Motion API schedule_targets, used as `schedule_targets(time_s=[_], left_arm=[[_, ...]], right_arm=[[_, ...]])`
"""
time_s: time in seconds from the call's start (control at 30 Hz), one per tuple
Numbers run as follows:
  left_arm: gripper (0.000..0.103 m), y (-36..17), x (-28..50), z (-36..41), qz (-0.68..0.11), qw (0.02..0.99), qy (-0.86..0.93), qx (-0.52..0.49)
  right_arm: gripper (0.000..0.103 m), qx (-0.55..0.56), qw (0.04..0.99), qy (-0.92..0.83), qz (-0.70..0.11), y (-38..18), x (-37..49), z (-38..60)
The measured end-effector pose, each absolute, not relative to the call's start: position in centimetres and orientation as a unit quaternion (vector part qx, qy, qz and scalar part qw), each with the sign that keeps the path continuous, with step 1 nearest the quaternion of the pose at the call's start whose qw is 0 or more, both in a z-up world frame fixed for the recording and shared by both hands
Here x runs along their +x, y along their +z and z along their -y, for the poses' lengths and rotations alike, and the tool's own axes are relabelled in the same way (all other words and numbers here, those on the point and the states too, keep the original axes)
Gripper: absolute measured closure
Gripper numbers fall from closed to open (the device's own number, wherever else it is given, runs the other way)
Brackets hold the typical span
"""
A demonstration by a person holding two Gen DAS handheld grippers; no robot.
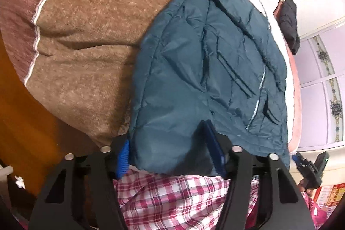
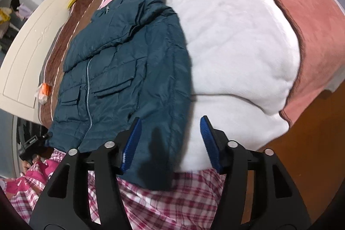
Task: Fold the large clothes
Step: 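Lift the hem with both tools and fold it toward the collar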
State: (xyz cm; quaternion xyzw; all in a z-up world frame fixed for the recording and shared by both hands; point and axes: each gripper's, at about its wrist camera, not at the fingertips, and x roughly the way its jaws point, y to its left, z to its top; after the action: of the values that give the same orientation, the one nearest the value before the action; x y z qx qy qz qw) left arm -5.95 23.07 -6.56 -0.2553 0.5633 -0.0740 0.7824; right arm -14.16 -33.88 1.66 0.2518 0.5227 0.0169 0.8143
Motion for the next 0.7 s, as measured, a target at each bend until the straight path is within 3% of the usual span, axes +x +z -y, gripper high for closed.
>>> schedule_targets(time_s=[0.13, 0.2, 0.53, 0.6, 0.63, 0.67, 0.7], left_arm=[[0.077, -6.2, -6.1, -23.4, -0.551, 0.786, -0.079, -0.269], [0.085, -5.9, -6.1, -23.6, -0.544, 0.790, -0.079, -0.271], [0.090, -4.6, -5.8, -23.1, -0.526, 0.808, -0.084, -0.252], [0.090, -4.5, -5.8, -23.2, -0.522, 0.810, -0.084, -0.253], [0.091, -4.4, -5.8, -23.2, -0.522, 0.810, -0.084, -0.254], [0.091, -4.3, -5.8, -23.2, -0.520, 0.811, -0.084, -0.254], [0.091, -4.0, -5.9, -23.2, -0.516, 0.813, -0.085, -0.254]], right_arm=[[0.040, 0.272, 0.800, 0.019, -0.535, 0.9, -15.4, 34.5], [0.040, 0.297, 0.785, 0.034, -0.543, 0.2, -16.0, 34.6], [0.040, 0.310, 0.750, 0.093, -0.577, -1.8, -16.4, 31.5], [0.069, 0.306, 0.751, 0.100, -0.576, -2.1, -16.2, 30.9], [0.072, 0.302, 0.754, 0.096, -0.575, -2.1, -16.3, 30.7], [0.084, 0.301, 0.757, 0.096, -0.572, -2.0, -16.3, 30.6], [0.086, 0.302, 0.762, 0.101, -0.564, -1.7, -16.2, 30.6]])
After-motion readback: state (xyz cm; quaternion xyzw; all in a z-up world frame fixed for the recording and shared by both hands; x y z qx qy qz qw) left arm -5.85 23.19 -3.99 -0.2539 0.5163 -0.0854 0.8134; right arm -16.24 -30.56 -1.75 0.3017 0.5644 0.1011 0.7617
